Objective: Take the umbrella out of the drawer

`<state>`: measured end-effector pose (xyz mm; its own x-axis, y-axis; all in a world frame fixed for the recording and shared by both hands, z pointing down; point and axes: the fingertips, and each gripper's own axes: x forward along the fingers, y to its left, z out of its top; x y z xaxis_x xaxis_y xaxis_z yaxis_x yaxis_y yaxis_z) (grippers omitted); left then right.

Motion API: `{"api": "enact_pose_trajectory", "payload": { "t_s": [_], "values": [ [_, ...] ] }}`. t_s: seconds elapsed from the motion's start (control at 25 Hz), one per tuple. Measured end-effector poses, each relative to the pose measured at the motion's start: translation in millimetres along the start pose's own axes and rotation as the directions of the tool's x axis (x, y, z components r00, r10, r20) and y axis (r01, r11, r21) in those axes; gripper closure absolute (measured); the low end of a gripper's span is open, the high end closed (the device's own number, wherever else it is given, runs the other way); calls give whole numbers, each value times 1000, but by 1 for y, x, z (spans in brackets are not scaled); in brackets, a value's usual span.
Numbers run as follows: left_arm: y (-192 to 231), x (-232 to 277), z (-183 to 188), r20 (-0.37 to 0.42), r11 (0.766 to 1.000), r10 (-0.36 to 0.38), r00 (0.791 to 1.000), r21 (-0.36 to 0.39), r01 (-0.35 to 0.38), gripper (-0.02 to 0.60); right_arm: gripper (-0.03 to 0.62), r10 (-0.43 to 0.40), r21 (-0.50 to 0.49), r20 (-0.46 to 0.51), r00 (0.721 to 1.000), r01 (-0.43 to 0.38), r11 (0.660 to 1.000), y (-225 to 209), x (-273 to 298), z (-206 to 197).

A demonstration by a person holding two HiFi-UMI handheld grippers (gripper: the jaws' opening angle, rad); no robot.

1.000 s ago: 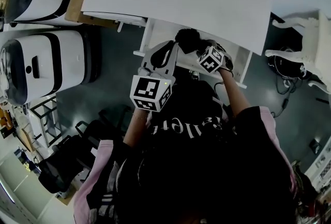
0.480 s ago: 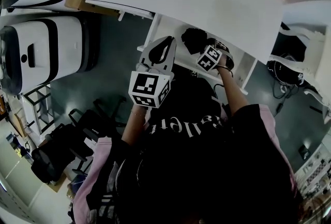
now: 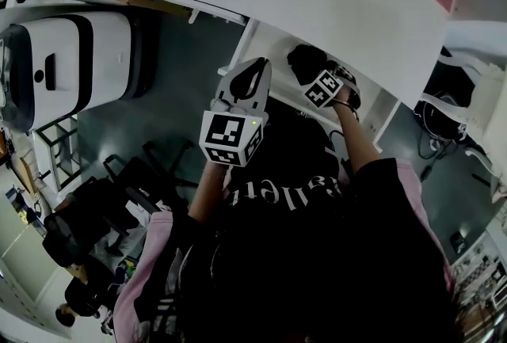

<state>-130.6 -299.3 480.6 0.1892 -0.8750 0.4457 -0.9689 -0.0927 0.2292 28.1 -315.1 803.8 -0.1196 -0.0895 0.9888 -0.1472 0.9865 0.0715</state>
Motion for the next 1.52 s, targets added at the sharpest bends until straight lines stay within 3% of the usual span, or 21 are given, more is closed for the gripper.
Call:
{"api": "enact_pose_trajectory", "payload": {
  "t_s": [0.24,0.36,0.72,1.04,1.28,1.52],
  "values": [
    [4,-2,-1,-4,1000,17,1000,5,-17,552,315,113,29,-17,993,-113,993,2,5,4],
    [0,-4,0,-2,1000,18,1000,16,-18,552,315,125,27,-4,992,-125,992,1,4,2],
    [-4,-21,4,16,999,28,999,46,-29,551,315,45,31,39,998,-46,998,2,-13,0],
    [-12,-34,2,26,998,22,999,64,-24,551,316,11,87,194,981,-28,996,9,-71,23],
    [-15,-45,8,46,996,20,999,83,-24,552,315,-37,139,300,953,-5,990,12,-125,33],
    [-18,-58,12,70,996,29,997,87,-35,551,316,-110,286,411,905,-13,958,5,-182,32]
  ]
}}
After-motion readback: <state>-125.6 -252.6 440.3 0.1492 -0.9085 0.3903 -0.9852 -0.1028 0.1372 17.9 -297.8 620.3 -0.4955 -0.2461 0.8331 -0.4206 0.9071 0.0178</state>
